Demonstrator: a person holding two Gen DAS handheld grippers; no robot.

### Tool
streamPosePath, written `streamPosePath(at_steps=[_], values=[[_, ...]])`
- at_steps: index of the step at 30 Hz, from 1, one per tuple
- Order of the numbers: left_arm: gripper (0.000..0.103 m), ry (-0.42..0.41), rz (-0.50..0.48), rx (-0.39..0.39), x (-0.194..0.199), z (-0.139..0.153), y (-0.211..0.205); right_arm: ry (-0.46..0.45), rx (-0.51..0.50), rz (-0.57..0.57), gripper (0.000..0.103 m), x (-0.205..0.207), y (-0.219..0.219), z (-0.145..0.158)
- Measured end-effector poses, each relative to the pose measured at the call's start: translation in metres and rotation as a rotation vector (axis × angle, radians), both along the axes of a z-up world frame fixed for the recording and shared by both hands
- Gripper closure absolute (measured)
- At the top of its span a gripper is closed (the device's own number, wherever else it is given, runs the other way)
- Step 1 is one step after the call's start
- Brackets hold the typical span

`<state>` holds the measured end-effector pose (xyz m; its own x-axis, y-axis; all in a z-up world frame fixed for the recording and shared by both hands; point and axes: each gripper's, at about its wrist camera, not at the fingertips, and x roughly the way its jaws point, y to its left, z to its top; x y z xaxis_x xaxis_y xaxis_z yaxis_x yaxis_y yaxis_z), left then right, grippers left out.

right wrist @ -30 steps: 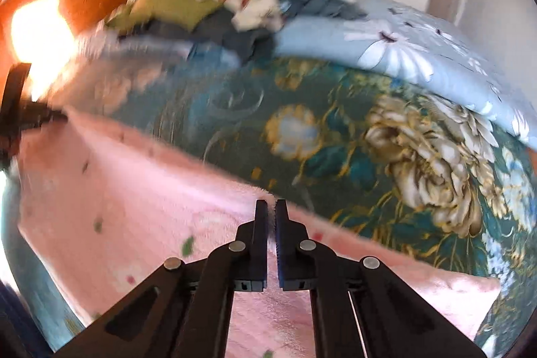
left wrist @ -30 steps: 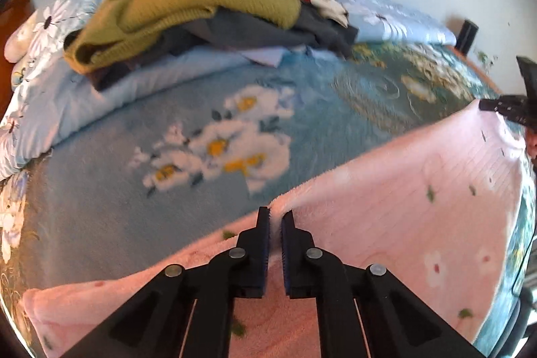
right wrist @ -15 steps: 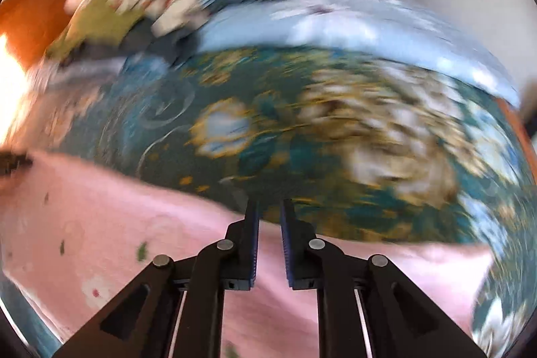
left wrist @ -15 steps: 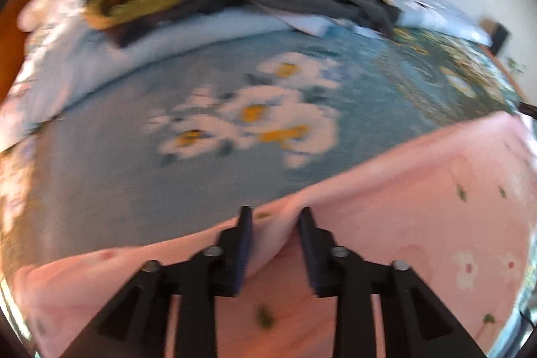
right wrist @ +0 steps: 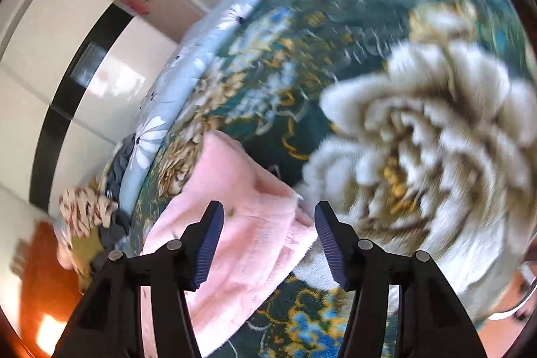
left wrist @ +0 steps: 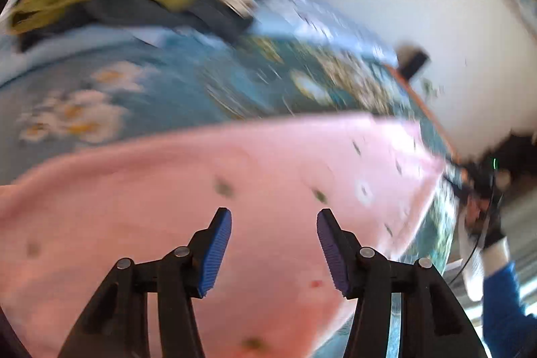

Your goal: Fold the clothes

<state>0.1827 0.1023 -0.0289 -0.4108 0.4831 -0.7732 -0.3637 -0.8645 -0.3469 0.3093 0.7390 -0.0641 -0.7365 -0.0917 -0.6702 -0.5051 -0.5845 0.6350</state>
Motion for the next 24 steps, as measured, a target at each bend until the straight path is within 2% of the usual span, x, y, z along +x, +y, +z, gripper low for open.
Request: streamPosePath(at_steps=[5, 8, 12, 18, 19, 22, 24], values=[[0.046, -0.04, -0.079, -0.083, 0.022, -0.027, 0.046, -0.004, -0.116, -0.086, 0.045, -0.002, 0.007, -0.022], [0.046, -0.063, -0.124, -0.131, 0.034, -0.043, 0.073, 0.022, -0.189, -0.076, 0.045, 0.001, 0.004, -0.031], [0.046, -0.09, -0.109, -0.108, 0.034, -0.042, 0.068, 0.06, -0.255, -0.072, 0.045, -0.003, -0.002, -0.038], [0.046, -0.089, -0.102, -0.105, 0.037, -0.04, 0.065, 0.125, -0.329, -0.14, 0.045, -0.007, 0.005, -0.048], [0.046, -0.089, -0.101, -0.103, 0.038, -0.041, 0.065, 0.127, -0.328, -0.138, 0.048, -0.008, 0.004, -0.048], [0.046, -0.095, -0.098, -0.102, 0.037, -0.041, 0.064, 0.134, -0.325, -0.106, 0.076, -0.016, 0.0, -0.047], [0.046, -0.095, -0.099, -0.103, 0.038, -0.041, 0.064, 0.145, -0.308, -0.099, 0.082, -0.015, -0.001, -0.044]])
